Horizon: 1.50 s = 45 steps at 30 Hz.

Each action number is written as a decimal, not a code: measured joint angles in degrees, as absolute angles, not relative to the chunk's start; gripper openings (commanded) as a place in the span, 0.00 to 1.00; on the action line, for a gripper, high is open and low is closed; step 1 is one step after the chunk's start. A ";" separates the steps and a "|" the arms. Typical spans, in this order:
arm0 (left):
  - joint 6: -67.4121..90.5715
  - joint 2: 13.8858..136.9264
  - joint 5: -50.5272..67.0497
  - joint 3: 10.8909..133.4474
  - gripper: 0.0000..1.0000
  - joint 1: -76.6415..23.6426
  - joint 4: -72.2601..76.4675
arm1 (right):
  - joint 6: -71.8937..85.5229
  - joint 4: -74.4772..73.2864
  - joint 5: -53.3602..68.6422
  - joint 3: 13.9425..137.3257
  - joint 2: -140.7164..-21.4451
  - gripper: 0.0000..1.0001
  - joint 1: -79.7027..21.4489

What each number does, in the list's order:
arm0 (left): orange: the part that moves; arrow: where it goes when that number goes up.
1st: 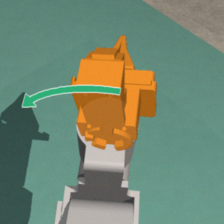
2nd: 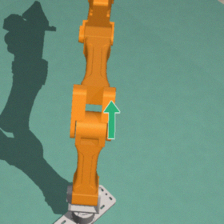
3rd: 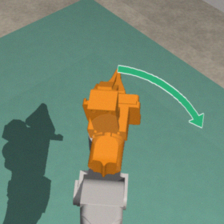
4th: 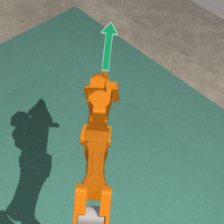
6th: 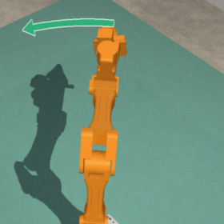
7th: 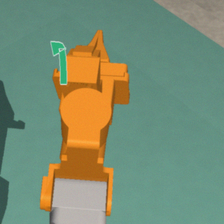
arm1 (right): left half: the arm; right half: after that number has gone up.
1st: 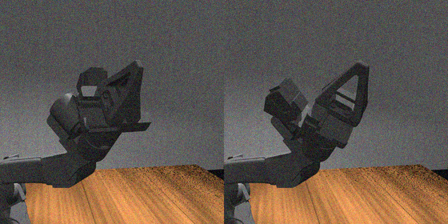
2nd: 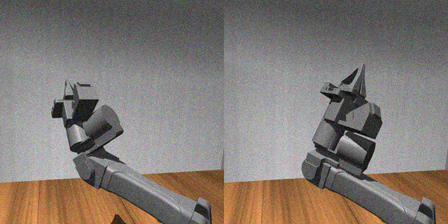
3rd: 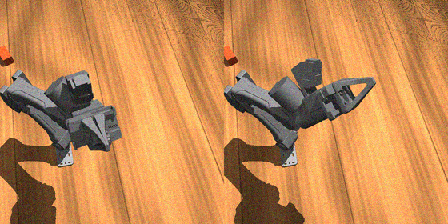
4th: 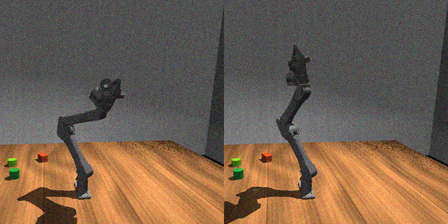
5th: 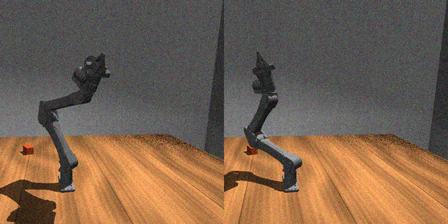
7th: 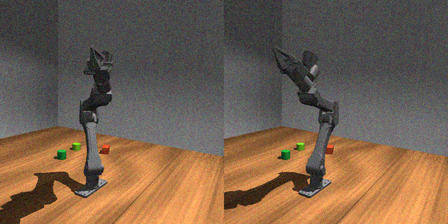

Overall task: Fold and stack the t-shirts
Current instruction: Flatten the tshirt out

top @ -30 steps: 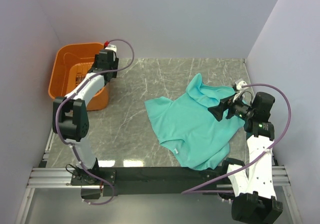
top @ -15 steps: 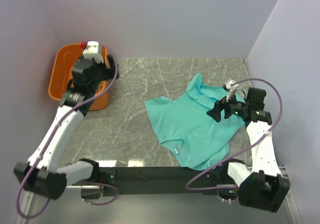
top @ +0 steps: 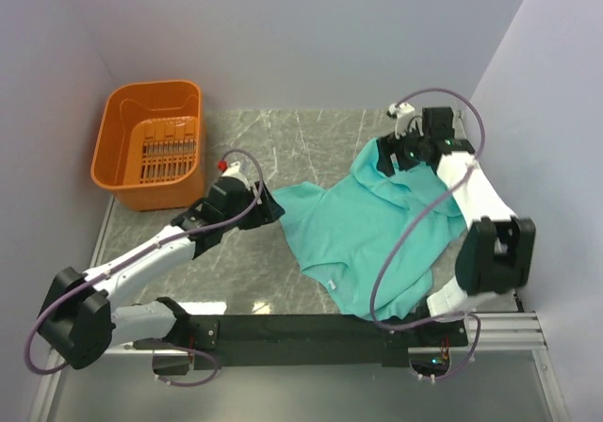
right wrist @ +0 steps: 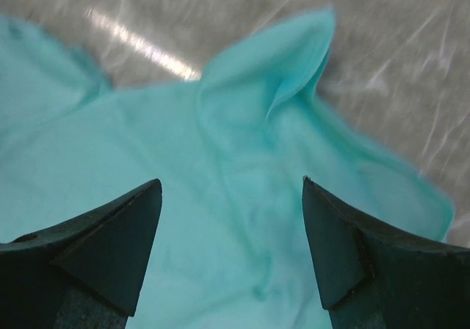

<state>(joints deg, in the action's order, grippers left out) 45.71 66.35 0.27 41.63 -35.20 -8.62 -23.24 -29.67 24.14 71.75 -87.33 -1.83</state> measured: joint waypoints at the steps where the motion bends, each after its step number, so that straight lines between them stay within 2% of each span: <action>1: 48.05 67.53 -1.08 41.08 0.72 -35.81 -7.49 | -22.26 -30.06 23.90 76.03 -91.39 0.83 -2.00; 3: 51.59 70.04 -3.36 40.51 0.71 -36.23 -6.09 | -21.10 -30.02 23.83 83.85 -98.78 0.83 -2.17; 5: 54.33 73.49 -5.39 40.47 0.66 -36.27 -4.89 | -20.16 -30.26 24.12 90.37 -105.32 0.83 -2.44; 9: 57.12 79.61 -6.98 40.51 0.56 -36.25 -2.79 | -19.18 -31.42 24.75 94.54 -111.26 0.83 -2.44; 12: 58.30 84.42 -6.87 40.84 0.55 -36.27 -1.02 | -18.83 -32.36 25.15 95.68 -113.40 0.83 -2.44; 21: 58.30 96.27 -8.95 50.11 0.55 -36.05 0.05 | -18.68 -32.60 25.82 96.07 -114.37 0.83 -2.48; 29: 56.27 107.09 -13.26 62.74 0.50 -32.93 -4.27 | -18.63 -32.62 26.44 96.55 -114.72 0.82 -2.48; 45: 51.35 109.08 -18.52 66.96 0.50 -32.56 -9.58 | -18.46 -32.71 27.53 96.88 -114.74 0.82 -2.37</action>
<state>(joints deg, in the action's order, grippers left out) 51.35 109.08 -18.52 66.96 -32.56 -9.58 -18.46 -32.71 27.53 96.88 -114.74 -2.37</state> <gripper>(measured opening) 0.501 0.824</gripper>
